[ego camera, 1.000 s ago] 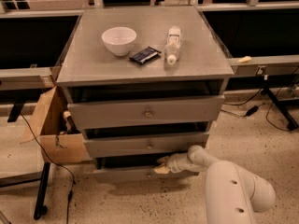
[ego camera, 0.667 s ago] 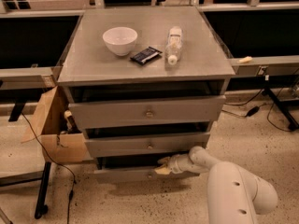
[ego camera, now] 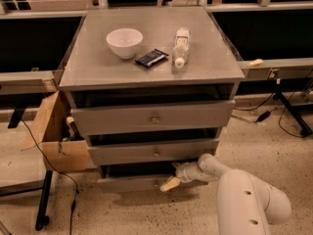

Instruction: Open bottom drawer

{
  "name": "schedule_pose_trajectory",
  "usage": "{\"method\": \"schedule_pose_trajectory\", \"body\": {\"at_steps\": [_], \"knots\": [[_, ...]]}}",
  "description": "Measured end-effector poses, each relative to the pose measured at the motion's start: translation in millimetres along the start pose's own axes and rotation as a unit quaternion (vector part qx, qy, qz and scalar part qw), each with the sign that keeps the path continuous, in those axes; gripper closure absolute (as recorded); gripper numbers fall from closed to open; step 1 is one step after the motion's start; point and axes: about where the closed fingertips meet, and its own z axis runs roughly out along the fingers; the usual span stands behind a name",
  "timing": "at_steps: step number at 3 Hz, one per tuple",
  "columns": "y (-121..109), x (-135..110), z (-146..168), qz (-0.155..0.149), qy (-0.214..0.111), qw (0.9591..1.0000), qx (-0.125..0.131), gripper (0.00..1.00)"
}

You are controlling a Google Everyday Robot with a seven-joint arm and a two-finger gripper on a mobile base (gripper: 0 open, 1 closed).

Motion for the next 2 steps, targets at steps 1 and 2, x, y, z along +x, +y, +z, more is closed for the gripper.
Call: {"method": "schedule_pose_trajectory", "body": {"at_steps": [1, 2], "knots": [[0.0, 0.0, 0.0, 0.0, 0.0, 1.0, 0.0, 0.0], [-0.7, -0.4, 3.8, -0.011, -0.001, 0.9999, -0.006, 0.0]]}}
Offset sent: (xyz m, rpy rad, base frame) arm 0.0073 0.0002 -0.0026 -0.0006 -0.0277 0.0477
